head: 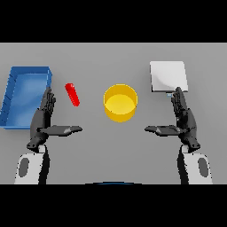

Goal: Pick up the red beaker and tilt it to pour out 1 green nut into yellow bowl. Pick up the yellow bowl and place it on the metallic measuring scale.

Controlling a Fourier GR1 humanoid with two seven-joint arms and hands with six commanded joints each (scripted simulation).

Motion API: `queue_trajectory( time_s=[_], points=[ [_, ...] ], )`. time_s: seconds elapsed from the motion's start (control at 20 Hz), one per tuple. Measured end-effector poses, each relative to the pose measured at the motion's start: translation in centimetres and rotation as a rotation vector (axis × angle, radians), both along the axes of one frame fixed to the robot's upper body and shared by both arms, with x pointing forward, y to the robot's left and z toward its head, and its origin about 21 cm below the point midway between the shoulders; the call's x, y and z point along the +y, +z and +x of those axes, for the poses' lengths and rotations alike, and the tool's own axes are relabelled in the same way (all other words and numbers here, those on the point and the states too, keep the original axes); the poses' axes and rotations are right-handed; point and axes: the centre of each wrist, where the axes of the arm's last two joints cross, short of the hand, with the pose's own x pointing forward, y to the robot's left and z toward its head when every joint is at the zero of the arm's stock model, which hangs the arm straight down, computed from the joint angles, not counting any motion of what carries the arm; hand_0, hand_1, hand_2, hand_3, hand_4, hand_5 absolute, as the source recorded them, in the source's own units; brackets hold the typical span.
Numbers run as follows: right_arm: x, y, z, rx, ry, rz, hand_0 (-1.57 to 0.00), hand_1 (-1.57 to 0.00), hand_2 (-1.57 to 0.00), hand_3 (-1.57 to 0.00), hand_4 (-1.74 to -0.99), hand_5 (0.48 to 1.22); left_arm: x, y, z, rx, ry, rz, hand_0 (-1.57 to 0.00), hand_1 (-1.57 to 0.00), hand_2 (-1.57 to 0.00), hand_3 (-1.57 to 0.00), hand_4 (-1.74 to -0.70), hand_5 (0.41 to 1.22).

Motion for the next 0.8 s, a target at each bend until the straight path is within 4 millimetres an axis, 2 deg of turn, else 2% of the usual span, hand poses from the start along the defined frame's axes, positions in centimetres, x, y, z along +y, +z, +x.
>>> queue_trajectory(
  time_s=[0.3, 0.35, 0.4, 0.45, 0.6, 0.8],
  points=[
    [0.8, 0.0, 0.4, 0.007, 0.004, 0.0, 0.0, 0.0, 0.0, 0.0, -1.071, 0.578, 0.4, 0.0, -1.0, -0.008, 0.006, -0.002, 0.0, 0.0, 0.0, 0.0, -1.14, 0.66],
    [0.4, 0.5, -0.2, -0.083, 0.014, -0.158, 0.0, 0.0, 0.0, 0.0, -1.072, 0.577, 0.6, 0.8, -2.0, -0.063, -0.035, 0.072, 0.0, 0.0, 0.0, 0.0, -1.14, 0.66],
    [0.8, 0.7, -0.8, -0.134, 0.025, -0.236, 0.0, 0.0, 0.0, 0.0, -1.066, 0.576, 0.5, 1.2, -2.9, -0.083, -0.063, 0.122, 0.0, 0.0, 0.0, 0.0, -1.14, 0.66],
    [0.3, 1.0, -1.4, -0.159, 0.022, -0.297, 0.0, 0.0, 0.0, 0.0, -1.064, 0.577, 0.2, 1.5, -4.1, -0.095, -0.083, 0.15, 0.0, 0.0, 0.0, 0.0, -1.14, 0.662],
    [1.4, 1.3, -1.6, -0.16, 0.036, -0.336, 0.0, 0.0, 0.0, 0.0, -1.103, 0.592, 0.0, 2.7, -4.4, -0.048, -0.096, 0.19, 0.0, 0.0, 0.0, 0.0, -1.14, 0.655],
    [1.1, 1.4, -1.9, -0.155, 0.062, -0.302, 0.0, 0.0, 0.0, 0.0, -1.163, 0.624, 0.0, 2.3, -3.8, 0.007, -0.101, 0.202, 0.0, 0.0, 0.0, 0.0, -1.14, 0.648]
  ],
)
